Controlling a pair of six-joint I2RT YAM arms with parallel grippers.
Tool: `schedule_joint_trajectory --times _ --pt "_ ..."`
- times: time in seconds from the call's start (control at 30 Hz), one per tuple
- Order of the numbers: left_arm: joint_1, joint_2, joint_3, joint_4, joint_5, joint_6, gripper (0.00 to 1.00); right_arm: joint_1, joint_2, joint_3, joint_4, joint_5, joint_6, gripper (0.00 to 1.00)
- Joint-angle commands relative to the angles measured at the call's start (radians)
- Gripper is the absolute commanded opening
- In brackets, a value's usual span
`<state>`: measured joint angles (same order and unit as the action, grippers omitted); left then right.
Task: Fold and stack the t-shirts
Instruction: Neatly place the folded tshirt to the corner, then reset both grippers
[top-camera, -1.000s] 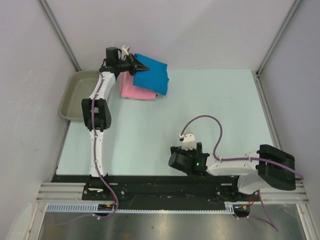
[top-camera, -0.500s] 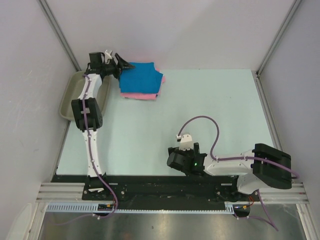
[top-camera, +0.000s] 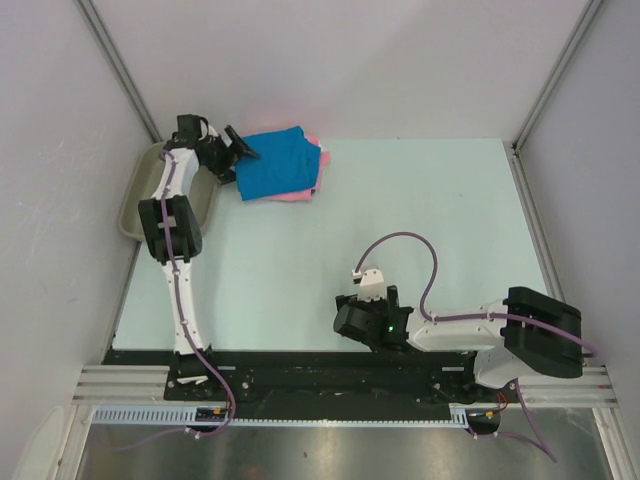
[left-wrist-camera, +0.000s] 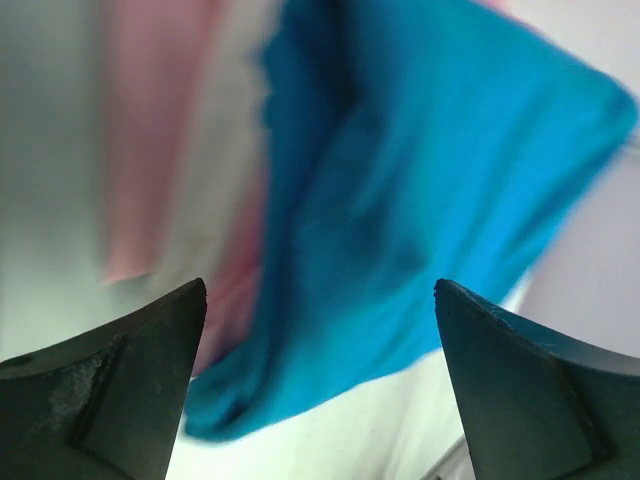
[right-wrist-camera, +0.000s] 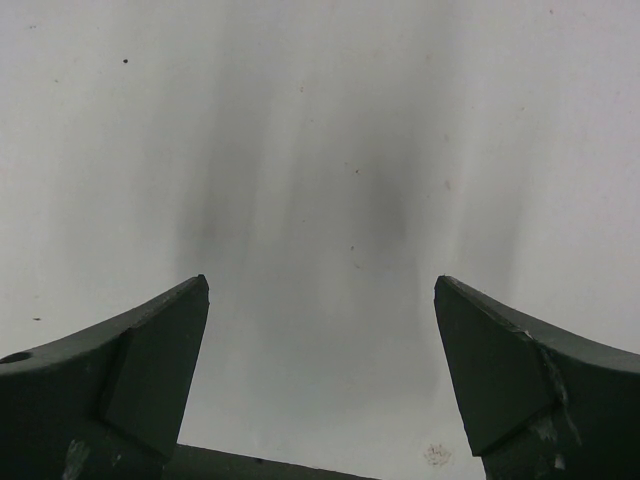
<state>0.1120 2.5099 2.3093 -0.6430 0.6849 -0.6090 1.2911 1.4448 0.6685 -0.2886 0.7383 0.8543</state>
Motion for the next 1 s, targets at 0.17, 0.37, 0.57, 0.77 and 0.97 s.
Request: schedule_joint_trajectory --times 0.17,0.37,0.57,0.77,0.97 --pt "0.067 -0.288 -0.207 -0.236 -0.651 0.041 1.00 -0.010 0.023 0.063 -0.082 0.030 0.040 1.00" --pt "0.068 -0.692 -0.740 0.004 -0.696 -0.070 1.00 -0.097 -0.020 0.098 -0.145 0.012 0.031 1.00" --pt "-0.038 -1.102 -1.071 0.105 -0.654 -0.071 1.00 -0.303 -0.164 0.149 -0.179 -0.076 -0.118 1.00" --pt "-0.375 -1.446 -1.220 0.085 -0.841 0.038 1.00 -0.429 -0.254 0.276 -0.231 -0.057 -0.236 1.00" --pt "-0.541 -1.726 -1.326 0.037 -0.934 0.119 1.00 -0.473 -0.299 0.362 -0.215 -0.025 -0.337 1.00"
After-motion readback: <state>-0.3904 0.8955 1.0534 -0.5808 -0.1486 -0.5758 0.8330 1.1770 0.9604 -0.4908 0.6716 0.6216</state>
